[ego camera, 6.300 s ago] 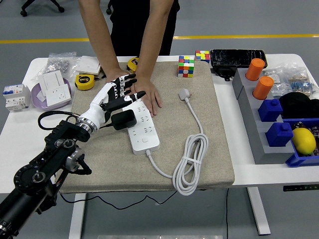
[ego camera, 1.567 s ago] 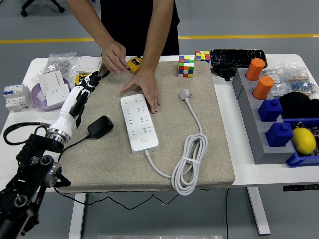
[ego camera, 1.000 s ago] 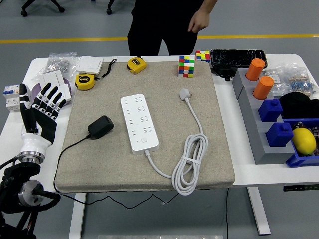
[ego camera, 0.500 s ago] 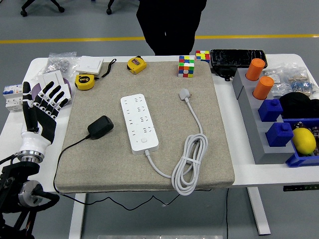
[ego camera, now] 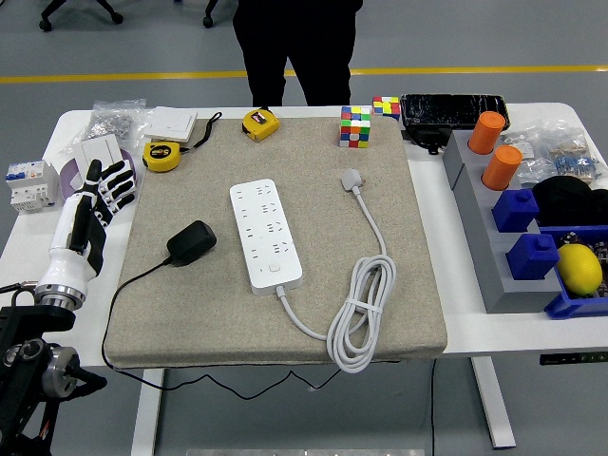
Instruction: Pick up the plug,place it near the board,insert it into the board,press the button
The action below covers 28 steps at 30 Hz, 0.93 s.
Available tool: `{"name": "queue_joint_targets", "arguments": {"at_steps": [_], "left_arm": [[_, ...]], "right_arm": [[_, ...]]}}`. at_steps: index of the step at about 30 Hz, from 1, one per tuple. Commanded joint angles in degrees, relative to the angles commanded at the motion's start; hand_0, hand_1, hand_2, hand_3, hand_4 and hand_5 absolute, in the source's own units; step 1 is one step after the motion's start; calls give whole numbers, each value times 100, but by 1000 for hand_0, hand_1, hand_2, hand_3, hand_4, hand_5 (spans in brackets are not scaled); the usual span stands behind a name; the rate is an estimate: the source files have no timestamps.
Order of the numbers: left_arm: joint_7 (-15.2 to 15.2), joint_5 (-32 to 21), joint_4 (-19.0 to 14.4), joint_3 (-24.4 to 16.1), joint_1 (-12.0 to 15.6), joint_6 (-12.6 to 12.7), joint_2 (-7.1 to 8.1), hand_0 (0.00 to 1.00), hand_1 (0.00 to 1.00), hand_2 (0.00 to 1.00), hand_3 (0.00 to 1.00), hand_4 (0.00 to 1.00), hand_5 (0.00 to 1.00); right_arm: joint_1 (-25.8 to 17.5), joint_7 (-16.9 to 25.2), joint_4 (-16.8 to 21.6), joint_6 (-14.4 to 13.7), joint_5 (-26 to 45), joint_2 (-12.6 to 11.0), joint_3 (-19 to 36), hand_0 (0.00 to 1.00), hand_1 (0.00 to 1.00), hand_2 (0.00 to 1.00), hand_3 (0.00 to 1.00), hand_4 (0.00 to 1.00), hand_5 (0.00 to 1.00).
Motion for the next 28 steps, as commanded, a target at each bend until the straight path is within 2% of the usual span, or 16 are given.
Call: {"name": "queue_joint_targets", "arguments": {"at_steps": [18,25,26,28], "left_arm": [[27,200,-104,74,-1,32,-32,778,837,803,781,967,822],[24,315,-115,72,-14,42,-32,772,834,801,777,962,811],[26,333,-115,73,-16,40,-32,768,834,800,774,966,763],[36,406,-108,76,-33,37,-32,768,834,800,774,966,763]], "right_arm": [[24,-43,0,-4,61,4,-116,800,704,713,752,998,935],[47,-53,0,-5,44,-64,-144,797,703,713,753,998,932],[50,-53,0,-4,46,-69,-149,798,704,713,752,998,901],[58,-48,0,-2,68,-79,-183,798,704,713,752,998,901]]}}
